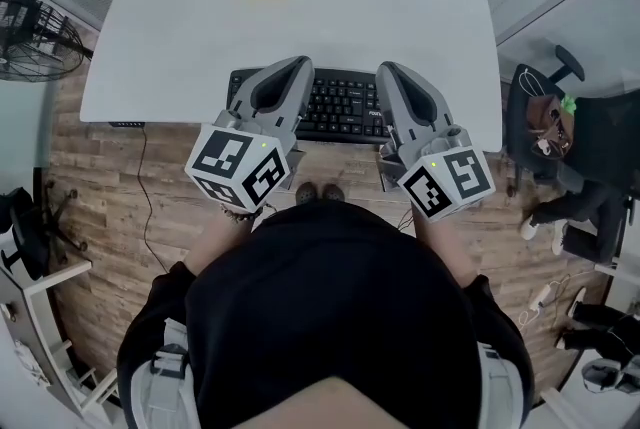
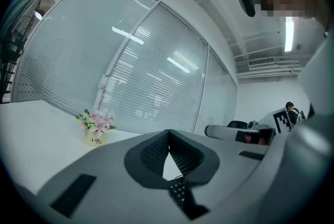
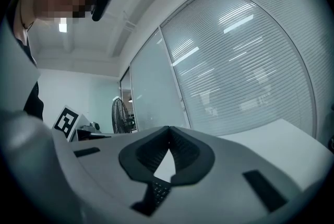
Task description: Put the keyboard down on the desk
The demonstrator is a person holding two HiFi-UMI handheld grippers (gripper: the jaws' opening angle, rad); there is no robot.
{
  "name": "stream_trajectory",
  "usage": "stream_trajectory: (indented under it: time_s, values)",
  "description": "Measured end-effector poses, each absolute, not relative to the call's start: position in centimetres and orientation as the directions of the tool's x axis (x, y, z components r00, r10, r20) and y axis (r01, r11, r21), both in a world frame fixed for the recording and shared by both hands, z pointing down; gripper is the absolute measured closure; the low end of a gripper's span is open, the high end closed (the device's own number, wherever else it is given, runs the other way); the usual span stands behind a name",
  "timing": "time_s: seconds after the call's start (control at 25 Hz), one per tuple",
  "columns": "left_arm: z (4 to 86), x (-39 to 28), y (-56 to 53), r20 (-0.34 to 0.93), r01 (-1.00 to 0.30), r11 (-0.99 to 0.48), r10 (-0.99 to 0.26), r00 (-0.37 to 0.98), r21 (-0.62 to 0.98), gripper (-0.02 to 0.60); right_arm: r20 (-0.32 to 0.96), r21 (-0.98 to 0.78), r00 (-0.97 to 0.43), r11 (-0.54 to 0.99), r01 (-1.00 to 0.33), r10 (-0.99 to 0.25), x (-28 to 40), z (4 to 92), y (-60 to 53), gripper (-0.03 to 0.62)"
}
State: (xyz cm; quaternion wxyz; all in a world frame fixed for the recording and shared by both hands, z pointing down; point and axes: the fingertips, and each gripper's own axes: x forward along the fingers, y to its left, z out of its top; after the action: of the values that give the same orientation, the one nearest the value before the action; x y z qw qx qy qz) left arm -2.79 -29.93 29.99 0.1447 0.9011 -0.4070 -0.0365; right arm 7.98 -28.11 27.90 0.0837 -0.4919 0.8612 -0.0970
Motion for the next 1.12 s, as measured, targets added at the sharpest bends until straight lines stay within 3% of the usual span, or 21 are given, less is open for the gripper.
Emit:
stream_trajectory:
  time_s: [1.12]
  values:
    - [30.0, -2.2, -28.7, 0.053, -0.731, -0.64, -0.743, 0.667, 0.238, 0.569, -0.051, -0.233, -0.518, 0.515, -0.825, -0.854, 7.5, 28.0, -27.1, 0.591]
